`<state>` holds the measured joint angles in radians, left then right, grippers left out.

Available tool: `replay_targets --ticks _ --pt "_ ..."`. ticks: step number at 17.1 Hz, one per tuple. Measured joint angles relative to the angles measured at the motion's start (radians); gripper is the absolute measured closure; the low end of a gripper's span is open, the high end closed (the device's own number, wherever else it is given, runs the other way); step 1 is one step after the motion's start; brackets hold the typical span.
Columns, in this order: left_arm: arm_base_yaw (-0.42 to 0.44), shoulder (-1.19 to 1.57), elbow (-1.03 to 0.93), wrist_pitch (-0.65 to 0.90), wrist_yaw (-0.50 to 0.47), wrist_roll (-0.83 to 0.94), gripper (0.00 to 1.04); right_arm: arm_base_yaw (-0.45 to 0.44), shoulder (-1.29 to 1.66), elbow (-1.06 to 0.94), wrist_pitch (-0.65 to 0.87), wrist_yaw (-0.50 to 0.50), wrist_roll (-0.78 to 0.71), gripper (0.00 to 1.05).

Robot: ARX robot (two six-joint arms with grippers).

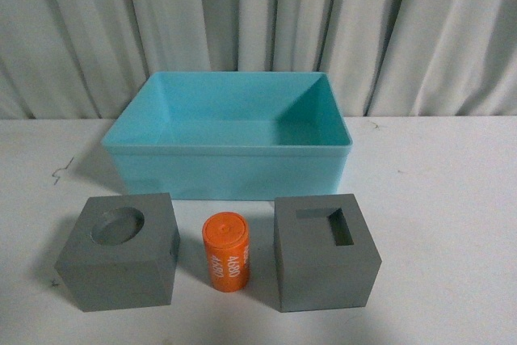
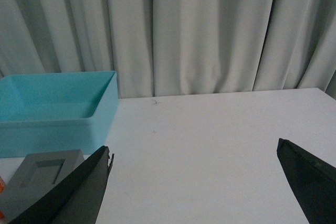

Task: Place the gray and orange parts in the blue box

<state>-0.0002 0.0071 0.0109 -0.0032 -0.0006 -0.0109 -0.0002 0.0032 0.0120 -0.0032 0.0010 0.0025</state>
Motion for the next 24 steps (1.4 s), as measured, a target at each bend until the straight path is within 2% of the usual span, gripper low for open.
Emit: replay_targets --ticks 2,3,4,5,6,8,10,12,16,24 --pt "0.000 0.000 0.000 0.000 0.000 0.000 0.07 0.000 0.000 0.000 0.000 0.000 0.000 0.06" --pt "0.000 0.000 0.000 0.000 0.000 0.000 0.07 0.028 0.064 0.057 -0.173 0.092 0.056 0.06" --pt "0.000 0.000 0.000 0.002 0.001 0.000 0.07 -0.021 0.315 0.150 -0.222 0.142 0.151 0.06" --pt "0.000 0.000 0.000 0.001 0.000 0.000 0.07 -0.069 0.405 0.177 -0.160 0.113 0.168 0.06" --pt "0.000 0.000 0.000 0.000 0.000 0.000 0.07 -0.076 0.732 0.323 0.105 -0.044 0.141 0.06" --pt "0.000 0.000 0.000 0.000 0.000 0.000 0.07 0.005 0.890 0.372 0.186 -0.091 0.090 0.06" --pt "0.000 0.000 0.000 0.000 0.000 0.000 0.07 0.150 1.141 0.410 0.310 -0.098 0.088 0.06" --pt "0.000 0.000 0.000 0.000 0.000 0.000 0.07 0.269 1.340 0.481 0.403 -0.055 0.110 0.06" --pt "0.000 0.000 0.000 0.000 0.000 0.000 0.07 0.354 1.537 0.541 0.434 0.005 0.137 0.06" --pt "0.000 0.000 0.000 0.000 0.000 0.000 0.07 0.446 1.754 0.661 0.438 0.094 0.165 0.06"
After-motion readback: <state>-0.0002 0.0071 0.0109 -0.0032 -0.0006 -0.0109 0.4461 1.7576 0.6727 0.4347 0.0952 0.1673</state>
